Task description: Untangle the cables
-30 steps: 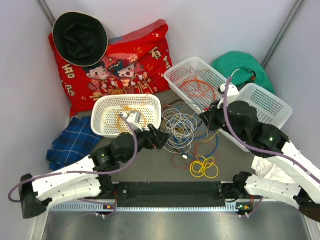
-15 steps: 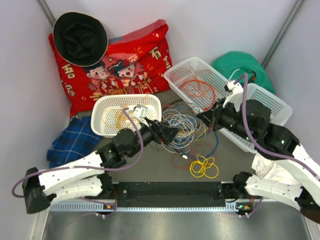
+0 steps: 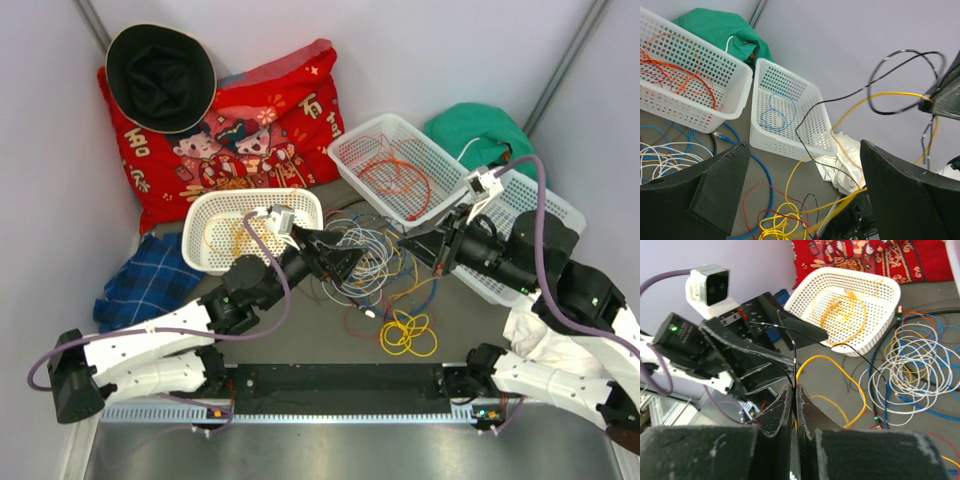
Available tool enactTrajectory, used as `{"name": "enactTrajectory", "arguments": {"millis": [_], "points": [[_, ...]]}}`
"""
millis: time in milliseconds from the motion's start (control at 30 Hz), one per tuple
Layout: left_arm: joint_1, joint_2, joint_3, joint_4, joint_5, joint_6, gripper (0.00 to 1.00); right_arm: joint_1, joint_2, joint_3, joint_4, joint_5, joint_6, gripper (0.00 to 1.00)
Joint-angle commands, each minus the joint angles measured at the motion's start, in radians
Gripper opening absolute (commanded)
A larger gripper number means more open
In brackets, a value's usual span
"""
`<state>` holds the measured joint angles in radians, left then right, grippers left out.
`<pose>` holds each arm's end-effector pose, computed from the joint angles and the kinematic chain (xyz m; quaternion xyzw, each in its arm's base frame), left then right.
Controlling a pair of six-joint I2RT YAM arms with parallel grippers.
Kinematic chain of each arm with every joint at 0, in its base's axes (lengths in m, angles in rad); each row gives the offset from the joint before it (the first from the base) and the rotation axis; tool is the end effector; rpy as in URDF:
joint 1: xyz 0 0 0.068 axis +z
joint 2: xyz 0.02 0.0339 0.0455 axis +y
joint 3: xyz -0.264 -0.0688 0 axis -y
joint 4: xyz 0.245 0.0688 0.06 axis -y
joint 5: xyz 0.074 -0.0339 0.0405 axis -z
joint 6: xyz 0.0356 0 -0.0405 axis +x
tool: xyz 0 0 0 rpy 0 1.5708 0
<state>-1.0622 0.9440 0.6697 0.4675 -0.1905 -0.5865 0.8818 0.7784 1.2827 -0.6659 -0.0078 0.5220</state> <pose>0.1150 -0.1925 0.3396 0.0777 0.6322 -0.5231 0.5662 0.0797 0.0972 0.4521 -0.1388 0.7491 0.4205 0.4927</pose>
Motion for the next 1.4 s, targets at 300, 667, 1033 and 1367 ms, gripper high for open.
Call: {"name": "enactTrajectory", "arguments": {"millis": [300,667,1033,1367], "points": [[0.001,-0.049,0.057,0.117,0.069,0.005,0.89,0.013,-0.038,-0.022,0.025,0.054,0.023,0.0],[-0.001,-0.038,0.111,0.092,0.281,-0.085,0.84,0.009,0.051,-0.059,0.072,0.198,0.01,0.0],[-0.044,0.163,0.099,0.252,0.414,-0.19,0.81,-0.007,0.163,0.001,0.111,0.213,0.01,0.0],[-0.047,0.203,0.077,0.243,0.361,-0.171,0.82,-0.01,0.171,0.038,0.126,0.171,0.024,0.0]]}}
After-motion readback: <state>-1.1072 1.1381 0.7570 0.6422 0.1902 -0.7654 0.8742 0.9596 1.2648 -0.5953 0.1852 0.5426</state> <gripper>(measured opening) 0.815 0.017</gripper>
